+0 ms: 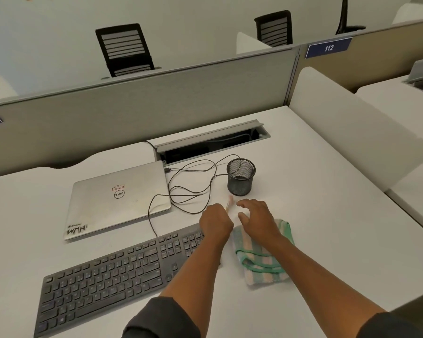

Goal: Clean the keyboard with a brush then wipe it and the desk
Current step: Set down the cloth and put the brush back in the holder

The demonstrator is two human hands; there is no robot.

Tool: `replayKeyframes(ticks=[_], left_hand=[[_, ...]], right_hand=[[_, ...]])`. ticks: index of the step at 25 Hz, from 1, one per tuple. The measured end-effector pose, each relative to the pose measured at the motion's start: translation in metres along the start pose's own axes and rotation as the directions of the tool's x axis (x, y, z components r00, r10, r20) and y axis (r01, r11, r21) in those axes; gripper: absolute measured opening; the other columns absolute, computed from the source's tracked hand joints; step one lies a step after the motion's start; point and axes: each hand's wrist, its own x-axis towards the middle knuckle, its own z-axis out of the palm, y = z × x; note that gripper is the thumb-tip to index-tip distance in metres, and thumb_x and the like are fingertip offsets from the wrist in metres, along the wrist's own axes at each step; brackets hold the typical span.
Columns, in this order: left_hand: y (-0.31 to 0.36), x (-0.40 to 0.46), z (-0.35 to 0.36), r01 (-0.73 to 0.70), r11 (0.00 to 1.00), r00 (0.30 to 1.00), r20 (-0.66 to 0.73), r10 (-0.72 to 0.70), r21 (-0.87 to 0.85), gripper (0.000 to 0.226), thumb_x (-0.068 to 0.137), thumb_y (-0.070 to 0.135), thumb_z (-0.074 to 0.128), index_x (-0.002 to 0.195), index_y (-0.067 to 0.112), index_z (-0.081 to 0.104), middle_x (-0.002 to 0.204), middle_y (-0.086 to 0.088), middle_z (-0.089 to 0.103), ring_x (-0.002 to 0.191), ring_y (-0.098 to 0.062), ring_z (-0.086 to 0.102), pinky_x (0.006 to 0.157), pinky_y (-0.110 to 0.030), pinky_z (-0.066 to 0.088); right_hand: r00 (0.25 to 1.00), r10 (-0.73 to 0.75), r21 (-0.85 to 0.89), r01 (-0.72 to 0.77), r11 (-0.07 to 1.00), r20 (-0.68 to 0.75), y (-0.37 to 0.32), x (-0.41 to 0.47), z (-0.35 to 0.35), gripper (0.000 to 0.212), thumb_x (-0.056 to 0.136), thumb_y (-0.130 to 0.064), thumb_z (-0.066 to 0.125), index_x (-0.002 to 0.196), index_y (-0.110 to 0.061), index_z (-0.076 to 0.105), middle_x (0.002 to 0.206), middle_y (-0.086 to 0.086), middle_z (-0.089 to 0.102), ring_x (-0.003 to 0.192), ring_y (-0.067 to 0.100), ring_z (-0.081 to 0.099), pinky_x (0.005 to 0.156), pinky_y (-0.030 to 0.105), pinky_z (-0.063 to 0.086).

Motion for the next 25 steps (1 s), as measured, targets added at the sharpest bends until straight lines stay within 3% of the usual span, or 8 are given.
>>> replayKeyframes(ticks=[3,5,9,14,17,20,25], left_hand=[[-0.001,-0.002,-0.014,-0.021,0.999,0.999,-0.029,0.022,0.047,0.025,0.089,0.014,0.063,0.113,0.008,0.064,0.115,-0.01,0.068,0.108,-0.029,0.066,0.077,-0.031,0.046],[-0.001,0.0,-0.038,-0.064,0.991,0.993,-0.092,0.075,0.117,0.022,0.09,0.017,0.063,0.111,0.011,0.065,0.113,-0.009,0.069,0.105,-0.029,0.067,0.076,-0.032,0.045],[0.008,0.012,-0.101,-0.17,0.96,0.951,-0.22,0.219,0.222,0.028,0.093,0.037,0.067,0.106,0.012,0.066,0.106,-0.008,0.069,0.096,-0.029,0.067,0.075,-0.034,0.047],[0.031,0.036,-0.165,-0.33,0.942,0.909,-0.247,0.334,0.062,0.017,0.079,0.031,0.079,0.091,0.021,0.076,0.088,-0.001,0.074,0.085,-0.023,0.069,0.075,-0.036,0.057],[0.051,0.059,-0.185,-0.434,0.896,0.873,-0.292,0.391,-0.098,0.008,0.074,0.024,0.078,0.079,0.019,0.073,0.075,0.003,0.071,0.073,-0.018,0.066,0.067,-0.034,0.055],[0.07,0.077,-0.183,-0.464,0.867,0.862,-0.319,0.394,-0.182,0.01,0.079,0.022,0.077,0.079,0.024,0.068,0.076,0.006,0.068,0.074,-0.016,0.064,0.067,-0.029,0.049],[0.077,0.105,-0.145,-0.42,0.891,0.896,-0.236,0.376,-0.175,0.007,0.087,0.025,0.074,0.091,0.02,0.073,0.087,0.001,0.072,0.083,-0.019,0.066,0.073,-0.034,0.051]], right_hand=[[0.999,-0.022,0.04,0.021,0.999,0.024,-0.003,0.007,-0.004,0.037,0.092,-0.015,0.065,0.129,-0.016,0.063,0.127,0.003,0.064,0.12,0.026,0.051,0.097,0.027,0.035],[0.994,-0.111,0.068,0.111,0.991,-0.005,-0.011,0.016,-0.011,0.037,0.091,-0.013,0.068,0.127,-0.017,0.065,0.127,0.001,0.065,0.117,0.025,0.054,0.096,0.023,0.034],[0.964,-0.254,0.125,0.262,0.957,-0.077,-0.045,0.047,-0.031,0.034,0.091,-0.02,0.071,0.125,-0.016,0.067,0.121,0.002,0.067,0.113,0.02,0.057,0.098,0.029,0.042],[0.945,-0.292,0.25,0.321,0.913,-0.148,-0.076,0.082,-0.071,0.022,0.097,-0.021,0.063,0.117,-0.016,0.068,0.105,-0.004,0.07,0.093,0.014,0.063,0.081,0.029,0.053],[0.951,-0.243,0.22,0.283,0.934,-0.191,-0.075,0.103,-0.095,0.017,0.097,-0.015,0.062,0.111,-0.016,0.07,0.095,-0.009,0.068,0.086,0.01,0.062,0.074,0.017,0.047],[0.968,-0.134,0.218,0.181,0.959,-0.213,-0.068,0.123,-0.106,0.014,0.093,-0.012,0.064,0.104,-0.016,0.072,0.086,-0.009,0.068,0.077,0.004,0.061,0.067,0.003,0.039],[0.985,-0.028,0.177,0.058,0.983,-0.17,-0.039,0.139,-0.094,0.015,0.093,-0.018,0.068,0.106,-0.013,0.071,0.095,0.0,0.073,0.086,0.015,0.066,0.073,0.023,0.046]])
